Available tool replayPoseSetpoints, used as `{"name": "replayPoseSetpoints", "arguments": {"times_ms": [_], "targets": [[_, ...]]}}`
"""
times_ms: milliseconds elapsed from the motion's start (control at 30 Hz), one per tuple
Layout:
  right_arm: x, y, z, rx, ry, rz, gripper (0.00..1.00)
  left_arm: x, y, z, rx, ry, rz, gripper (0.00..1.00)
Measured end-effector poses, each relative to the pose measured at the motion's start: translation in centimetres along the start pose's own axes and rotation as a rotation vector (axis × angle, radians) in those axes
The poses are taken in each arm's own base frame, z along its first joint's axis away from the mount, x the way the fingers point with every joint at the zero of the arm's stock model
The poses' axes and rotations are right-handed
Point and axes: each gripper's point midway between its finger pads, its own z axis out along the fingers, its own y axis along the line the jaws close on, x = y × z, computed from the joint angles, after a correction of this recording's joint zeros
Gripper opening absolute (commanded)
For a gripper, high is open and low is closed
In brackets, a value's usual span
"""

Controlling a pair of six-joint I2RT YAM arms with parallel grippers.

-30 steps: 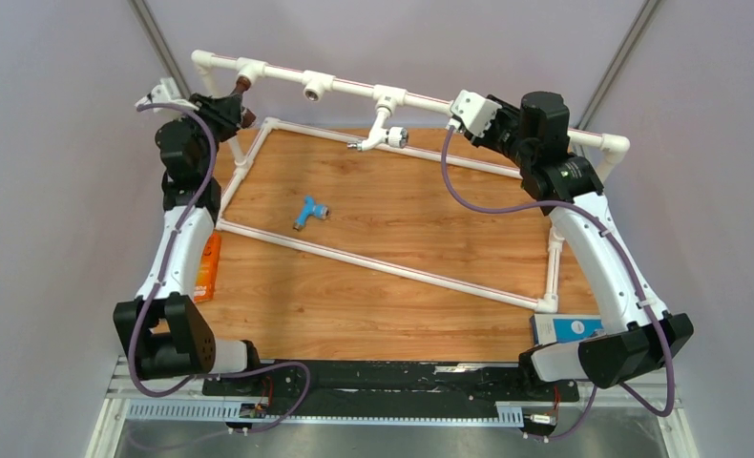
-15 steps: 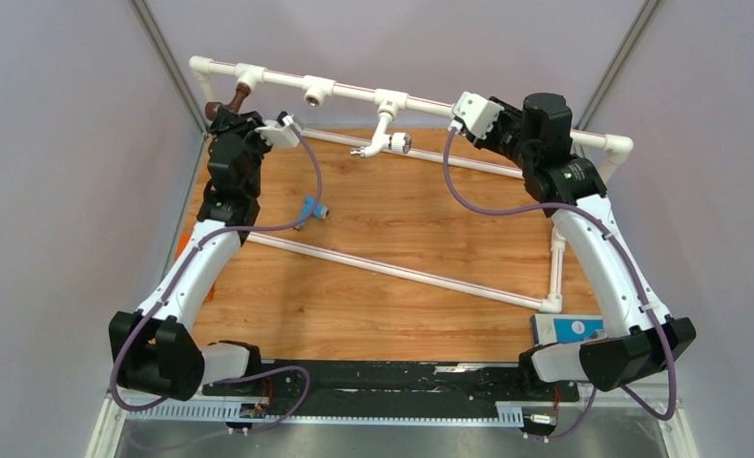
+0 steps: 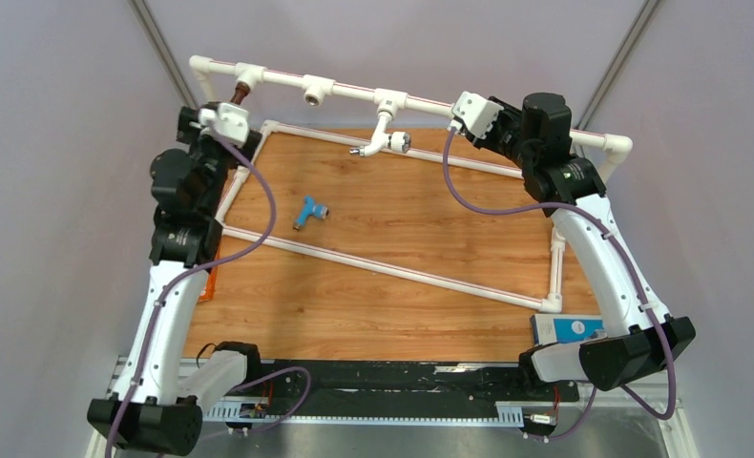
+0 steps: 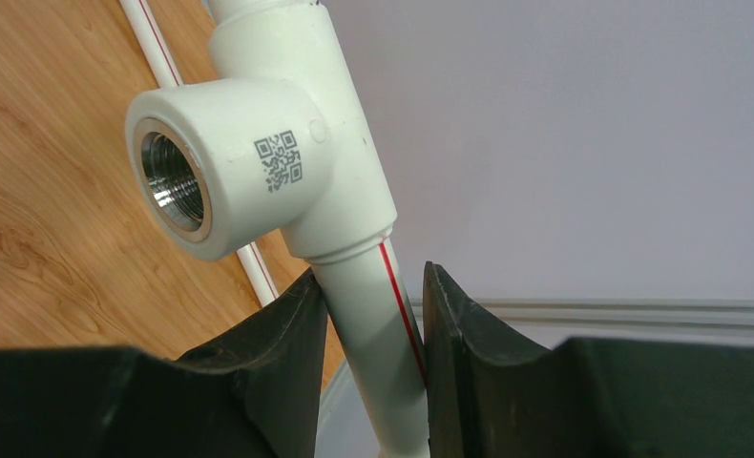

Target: Install the water faucets

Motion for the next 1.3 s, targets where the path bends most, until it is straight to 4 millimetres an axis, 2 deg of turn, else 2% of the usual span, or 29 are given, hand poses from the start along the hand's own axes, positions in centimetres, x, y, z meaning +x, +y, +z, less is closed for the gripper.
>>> {"name": "replayPoseSetpoints", "arguments": {"times_ms": [133, 233, 367, 500, 667, 800, 833, 900, 1067, 1167, 1300], "targets": [[0.0, 0.0, 0.0, 0.0, 0.0, 0.0, 0.0, -2.0, 2.9, -2.1, -0.066, -0.077, -0.389, 0.85], [0.0, 0.0, 0.0, 0.0, 0.0, 0.0, 0.0, -2.0, 3.8, -2.9, -0.113, -0.087, -0.682, 0.86], [0.0, 0.0, 0.0, 0.0, -0.001, 0.0, 0.0, -1.0, 3.8, -2.7, -0.165, -0.068, -1.066, 0.85], [0.0, 0.0, 0.0, 0.0, -0.001, 0.0, 0.0, 1.3, 2.8, -1.4, -0.186, -0.055, -1.423, 0.83], [0.0, 0.0, 0.0, 0.0, -0.001, 0.0, 0.0, 4.7, 0.8, 2.8, -0.162, 0.016, -1.719, 0.81], [0.0, 0.0, 0.2, 0.0, 0.001, 0.0, 0.0, 6.2, -0.1, 5.0, -0.146, 0.041, -1.856, 0.7], [0.0, 0.0, 0.2, 0.0, 0.0, 0.0, 0.0, 6.3, -0.1, 5.4, -0.138, 0.035, -1.884, 0.62], [0.0, 0.0, 0.2, 0.001, 0.0, 0.0, 0.0, 6.7, -0.3, 6.3, -0.126, 0.026, -1.934, 0.53], [-0.1, 0.0, 0.4, 0.002, -0.007, -0.001, 0.0, 6.2, 0.1, 7.7, -0.068, -0.046, -1.956, 0.44], [-0.4, 0.1, 0.5, 0.002, -0.014, -0.002, 0.0, 6.2, 0.1, 8.0, -0.041, -0.064, -1.873, 0.39], [-0.5, 0.0, 0.6, 0.003, -0.018, -0.002, 0.0, 5.9, -0.4, 8.4, 0.022, -0.051, -1.55, 0.34]]}}
